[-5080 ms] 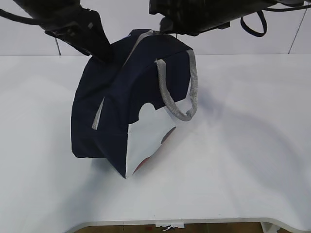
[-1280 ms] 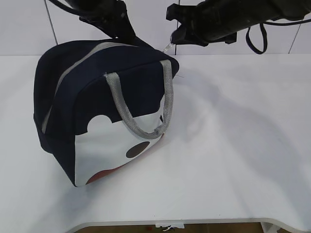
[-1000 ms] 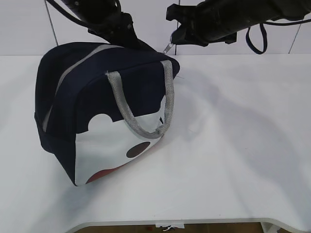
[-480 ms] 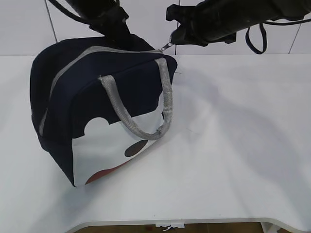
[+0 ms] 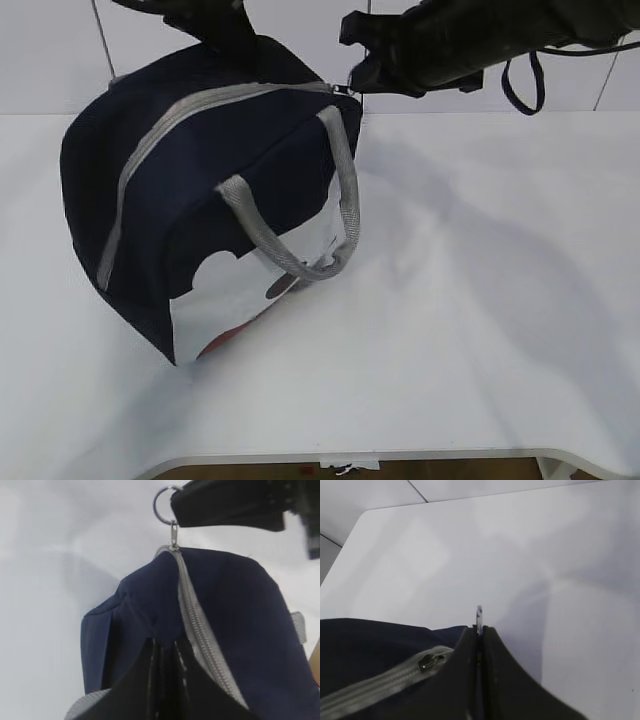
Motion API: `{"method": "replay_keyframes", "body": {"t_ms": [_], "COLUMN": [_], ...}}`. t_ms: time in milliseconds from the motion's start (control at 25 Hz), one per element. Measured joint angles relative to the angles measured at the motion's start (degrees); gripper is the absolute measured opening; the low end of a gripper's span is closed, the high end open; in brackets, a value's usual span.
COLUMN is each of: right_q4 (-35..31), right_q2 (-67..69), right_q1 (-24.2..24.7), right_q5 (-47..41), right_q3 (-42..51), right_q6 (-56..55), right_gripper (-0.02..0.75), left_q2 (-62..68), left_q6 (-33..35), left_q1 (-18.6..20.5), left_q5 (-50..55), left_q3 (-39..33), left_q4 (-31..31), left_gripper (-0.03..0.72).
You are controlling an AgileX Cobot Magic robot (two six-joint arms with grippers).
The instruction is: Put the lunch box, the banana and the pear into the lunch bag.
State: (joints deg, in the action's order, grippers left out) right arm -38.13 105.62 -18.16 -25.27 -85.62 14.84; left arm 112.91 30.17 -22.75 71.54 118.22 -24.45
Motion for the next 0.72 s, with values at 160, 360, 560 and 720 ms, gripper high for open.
{"method": "replay_keyframes", "body": {"t_ms": [160, 360, 560, 720], "right_q4": [-0.2, -0.3, -1.0, -1.2], "right_q2": [1.1, 2.4, 3.7, 3.7], "right_q1": [0.0, 0.0, 0.0, 0.0], "right_q5": [0.4, 0.6, 0.6, 0.3], "right_q3": [0.0, -0.3, -0.6, -0.6], "right_q6": [0.0, 0.1, 0.1, 0.1], "right_gripper": [0.001, 0.001, 0.001, 0.001], "left_q2": [-1.5, -3.5, -5.4, -5.5], "left_q6": [0.1, 0.1, 0.1, 0.1], "left_q1": [0.0, 0.0, 0.0, 0.0], "left_q5": [0.7, 1.1, 1.3, 1.5], "left_q3": [0.0, -0.1, -0.1, -0.1], "left_q4": [0.2, 0.4, 0.4, 0.4], "left_gripper": [0.017, 0.017, 0.016, 0.016]}}
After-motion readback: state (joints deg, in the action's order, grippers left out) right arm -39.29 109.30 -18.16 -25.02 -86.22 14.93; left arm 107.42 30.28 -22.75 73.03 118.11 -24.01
